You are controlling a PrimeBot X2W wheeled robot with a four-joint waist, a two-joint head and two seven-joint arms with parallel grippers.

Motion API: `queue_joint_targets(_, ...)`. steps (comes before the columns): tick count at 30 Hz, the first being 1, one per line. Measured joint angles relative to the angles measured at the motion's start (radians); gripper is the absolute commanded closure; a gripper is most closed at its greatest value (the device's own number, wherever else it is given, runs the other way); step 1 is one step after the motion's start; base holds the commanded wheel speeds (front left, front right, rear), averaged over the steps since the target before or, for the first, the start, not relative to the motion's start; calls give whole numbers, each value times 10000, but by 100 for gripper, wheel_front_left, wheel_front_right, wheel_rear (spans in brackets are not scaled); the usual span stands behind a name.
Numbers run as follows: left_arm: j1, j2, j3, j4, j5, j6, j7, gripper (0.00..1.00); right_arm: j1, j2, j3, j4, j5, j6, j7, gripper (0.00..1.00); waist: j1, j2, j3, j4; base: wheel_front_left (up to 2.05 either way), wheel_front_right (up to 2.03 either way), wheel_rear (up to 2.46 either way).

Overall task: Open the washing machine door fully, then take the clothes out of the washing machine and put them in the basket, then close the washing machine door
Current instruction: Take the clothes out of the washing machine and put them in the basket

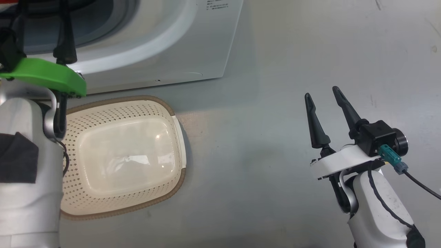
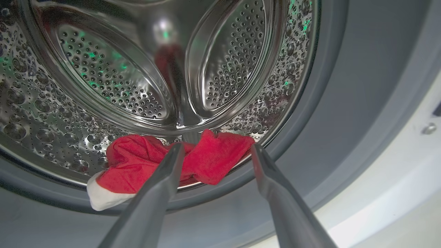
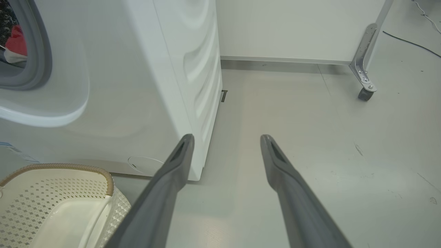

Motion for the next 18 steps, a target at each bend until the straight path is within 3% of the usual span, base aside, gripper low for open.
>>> queue_joint_targets(18,-3086,520,174,1538,-326,-138,1511,0,-502,-10,732,-90,445,-159,0,0,0,0,1075,-722,0,0,0)
